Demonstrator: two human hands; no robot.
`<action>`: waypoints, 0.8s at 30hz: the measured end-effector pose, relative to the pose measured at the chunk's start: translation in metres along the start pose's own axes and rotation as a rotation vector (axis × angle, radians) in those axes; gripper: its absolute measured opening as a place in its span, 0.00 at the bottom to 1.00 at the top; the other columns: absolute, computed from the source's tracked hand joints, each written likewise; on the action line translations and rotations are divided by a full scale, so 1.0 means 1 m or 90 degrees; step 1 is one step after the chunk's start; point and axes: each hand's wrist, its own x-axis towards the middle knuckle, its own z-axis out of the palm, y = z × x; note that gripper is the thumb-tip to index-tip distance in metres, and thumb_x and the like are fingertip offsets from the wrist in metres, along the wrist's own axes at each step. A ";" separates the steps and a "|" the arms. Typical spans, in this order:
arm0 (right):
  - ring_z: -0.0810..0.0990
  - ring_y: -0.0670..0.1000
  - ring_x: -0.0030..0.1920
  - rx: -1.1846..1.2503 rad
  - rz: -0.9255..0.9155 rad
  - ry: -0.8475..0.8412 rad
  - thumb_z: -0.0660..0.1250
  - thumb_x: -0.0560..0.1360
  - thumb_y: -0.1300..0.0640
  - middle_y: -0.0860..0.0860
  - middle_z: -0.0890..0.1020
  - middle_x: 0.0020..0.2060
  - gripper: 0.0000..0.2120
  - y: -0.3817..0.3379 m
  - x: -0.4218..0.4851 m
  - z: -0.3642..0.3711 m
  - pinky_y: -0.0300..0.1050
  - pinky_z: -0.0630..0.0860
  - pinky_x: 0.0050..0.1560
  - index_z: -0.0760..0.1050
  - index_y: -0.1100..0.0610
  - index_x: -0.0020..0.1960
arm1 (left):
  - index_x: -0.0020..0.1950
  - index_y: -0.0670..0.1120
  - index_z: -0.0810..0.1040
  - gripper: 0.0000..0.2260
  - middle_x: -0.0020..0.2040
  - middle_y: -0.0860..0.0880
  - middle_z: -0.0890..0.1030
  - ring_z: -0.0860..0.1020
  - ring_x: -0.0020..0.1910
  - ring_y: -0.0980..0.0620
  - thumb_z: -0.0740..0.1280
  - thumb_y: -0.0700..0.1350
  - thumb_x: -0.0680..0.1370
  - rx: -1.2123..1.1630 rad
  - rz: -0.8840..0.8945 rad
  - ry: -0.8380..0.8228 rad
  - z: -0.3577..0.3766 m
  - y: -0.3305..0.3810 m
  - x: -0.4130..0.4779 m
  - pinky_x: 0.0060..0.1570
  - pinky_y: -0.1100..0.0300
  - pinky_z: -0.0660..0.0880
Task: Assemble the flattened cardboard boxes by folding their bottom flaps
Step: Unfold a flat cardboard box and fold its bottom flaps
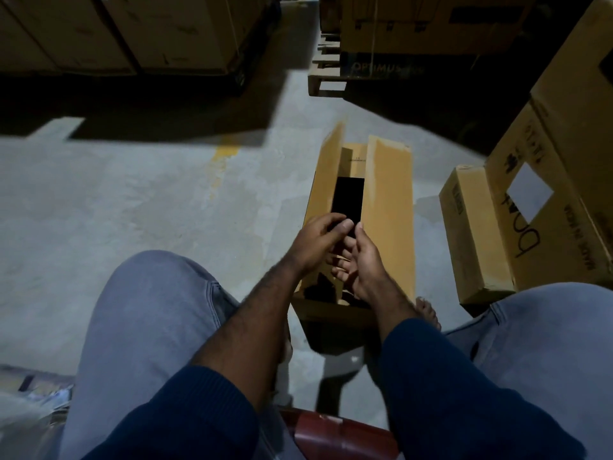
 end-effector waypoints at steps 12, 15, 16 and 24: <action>0.80 0.60 0.62 -0.135 0.050 -0.020 0.45 0.79 0.26 0.60 0.80 0.64 0.40 0.025 -0.001 0.037 0.62 0.72 0.69 0.74 0.54 0.72 | 0.75 0.46 0.68 0.37 0.77 0.43 0.66 0.58 0.78 0.38 0.66 0.69 0.74 0.315 -0.471 0.187 -0.060 -0.069 -0.009 0.71 0.41 0.61; 0.78 0.62 0.64 -0.174 0.046 -0.010 0.45 0.80 0.28 0.61 0.79 0.66 0.39 0.030 -0.002 0.034 0.62 0.73 0.69 0.73 0.55 0.73 | 0.77 0.42 0.64 0.38 0.75 0.40 0.69 0.68 0.72 0.38 0.71 0.62 0.76 0.275 -0.465 0.105 -0.050 -0.090 -0.013 0.67 0.44 0.71; 0.78 0.62 0.65 -0.176 0.042 -0.007 0.46 0.81 0.29 0.61 0.79 0.66 0.38 0.031 -0.002 0.033 0.62 0.73 0.69 0.73 0.55 0.73 | 0.78 0.42 0.62 0.37 0.76 0.40 0.68 0.69 0.72 0.38 0.70 0.60 0.77 0.263 -0.460 0.071 -0.048 -0.094 -0.013 0.67 0.44 0.72; 0.81 0.60 0.60 -0.132 0.020 0.014 0.47 0.81 0.30 0.60 0.81 0.63 0.37 0.029 0.016 0.012 0.60 0.76 0.66 0.75 0.56 0.71 | 0.71 0.38 0.74 0.29 0.67 0.38 0.78 0.78 0.61 0.39 0.67 0.59 0.80 0.263 -0.432 -0.010 -0.029 -0.094 0.019 0.55 0.52 0.77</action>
